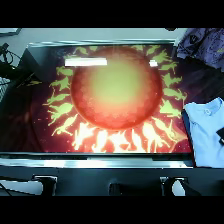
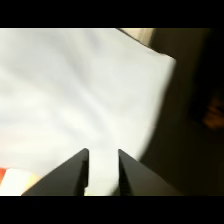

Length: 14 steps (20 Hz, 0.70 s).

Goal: Fold the clothes and pants, and hang the long-sleeved shirts on hangers.

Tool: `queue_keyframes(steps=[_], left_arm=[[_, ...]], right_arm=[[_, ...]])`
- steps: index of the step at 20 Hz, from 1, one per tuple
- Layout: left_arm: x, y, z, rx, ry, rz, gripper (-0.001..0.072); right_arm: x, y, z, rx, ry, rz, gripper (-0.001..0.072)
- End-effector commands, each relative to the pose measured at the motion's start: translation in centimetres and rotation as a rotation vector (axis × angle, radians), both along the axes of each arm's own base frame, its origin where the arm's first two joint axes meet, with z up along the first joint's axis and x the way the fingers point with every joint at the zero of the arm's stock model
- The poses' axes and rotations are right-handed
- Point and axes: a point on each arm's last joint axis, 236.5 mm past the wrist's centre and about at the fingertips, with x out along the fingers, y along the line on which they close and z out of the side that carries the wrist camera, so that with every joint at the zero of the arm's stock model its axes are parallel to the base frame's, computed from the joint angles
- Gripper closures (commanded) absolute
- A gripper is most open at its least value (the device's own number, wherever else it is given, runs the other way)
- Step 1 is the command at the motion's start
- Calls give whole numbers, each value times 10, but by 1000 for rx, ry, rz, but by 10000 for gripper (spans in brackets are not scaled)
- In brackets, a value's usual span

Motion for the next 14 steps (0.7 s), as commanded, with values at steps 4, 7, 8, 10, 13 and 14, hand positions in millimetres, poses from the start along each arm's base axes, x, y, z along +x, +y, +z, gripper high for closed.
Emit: queue_keyframes(steps=[4,7,8,10,13,14], left_arm=[[2,-7,18,107,-108,-141,692],[-4,-16,34,277,-189,-264,694],[-9,-22,37,314,-205,-292,694],[-20,-33,38,327,-236,-307,694],[-41,-40,31,327,-261,-300,694],[-45,-39,32,339,-278,-292,694]], right_arm=[[152,114,31,112,-425,665,680],[173,207,18,156,-391,977,680],[177,237,17,166,-399,1058,680],[180,294,18,179,-430,1204,680],[169,353,20,203,-459,1351,680],[166,364,21,208,-463,1380,680]])
